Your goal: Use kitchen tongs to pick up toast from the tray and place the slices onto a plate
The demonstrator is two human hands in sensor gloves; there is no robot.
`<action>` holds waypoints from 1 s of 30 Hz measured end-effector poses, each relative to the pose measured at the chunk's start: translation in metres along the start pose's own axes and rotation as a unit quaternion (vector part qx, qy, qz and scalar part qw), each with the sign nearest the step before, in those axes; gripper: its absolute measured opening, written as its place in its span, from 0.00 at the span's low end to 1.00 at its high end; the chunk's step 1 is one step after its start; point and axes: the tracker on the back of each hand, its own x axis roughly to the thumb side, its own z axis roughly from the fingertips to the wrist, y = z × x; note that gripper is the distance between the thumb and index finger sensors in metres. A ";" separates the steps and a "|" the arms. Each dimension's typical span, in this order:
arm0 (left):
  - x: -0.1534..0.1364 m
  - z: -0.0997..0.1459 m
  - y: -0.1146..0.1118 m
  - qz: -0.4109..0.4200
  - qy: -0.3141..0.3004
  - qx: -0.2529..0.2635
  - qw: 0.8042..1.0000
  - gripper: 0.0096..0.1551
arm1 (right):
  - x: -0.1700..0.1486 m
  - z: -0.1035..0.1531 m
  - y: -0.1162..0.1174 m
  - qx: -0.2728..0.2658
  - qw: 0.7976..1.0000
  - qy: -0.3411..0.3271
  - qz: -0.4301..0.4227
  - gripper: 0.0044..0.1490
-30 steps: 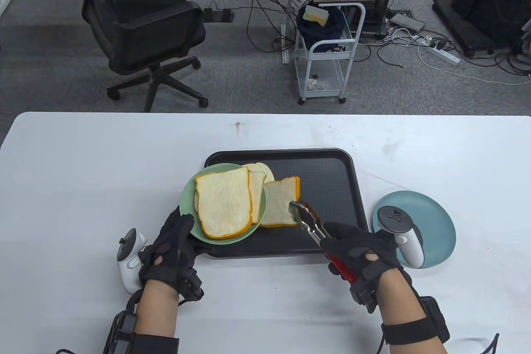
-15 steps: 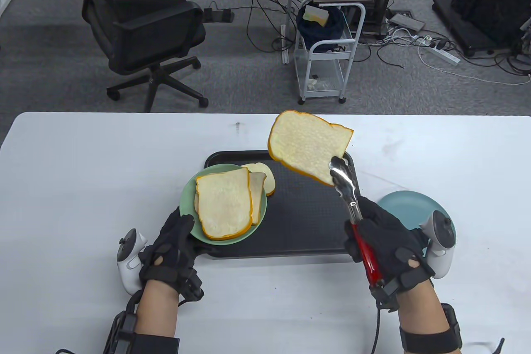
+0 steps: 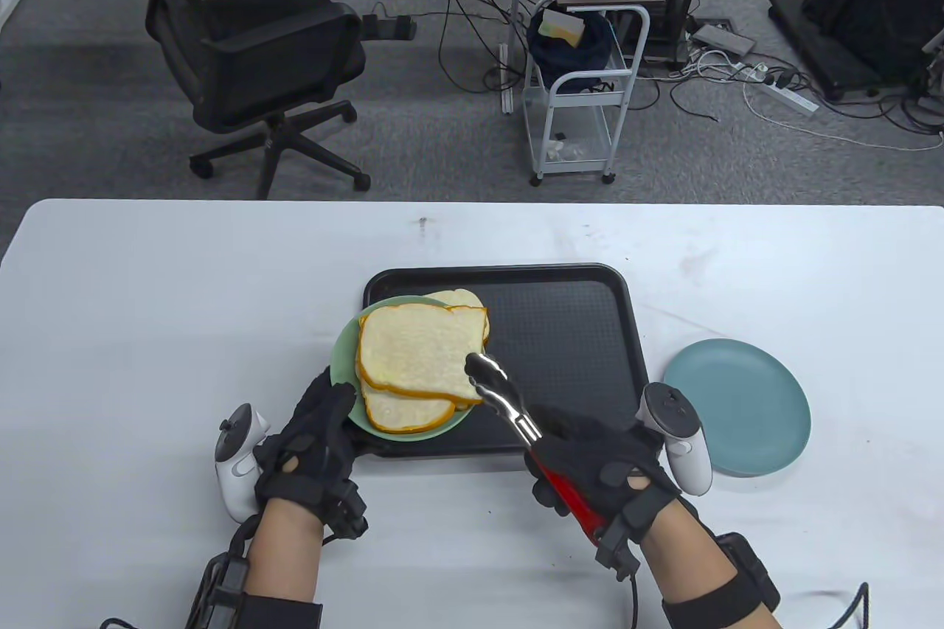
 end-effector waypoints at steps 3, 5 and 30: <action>-0.002 -0.002 0.001 0.006 0.007 -0.001 1.000 0.36 | 0.000 0.000 -0.002 0.004 1.000 0.001 0.008 0.45; -0.002 -0.002 0.000 0.005 0.007 -0.006 1.000 0.35 | 0.001 0.001 -0.002 0.002 1.000 0.000 0.004 0.44; 0.002 0.000 0.001 0.027 -0.009 -0.015 0.999 0.35 | -0.014 0.034 -0.098 -0.123 0.986 -0.036 -0.103 0.59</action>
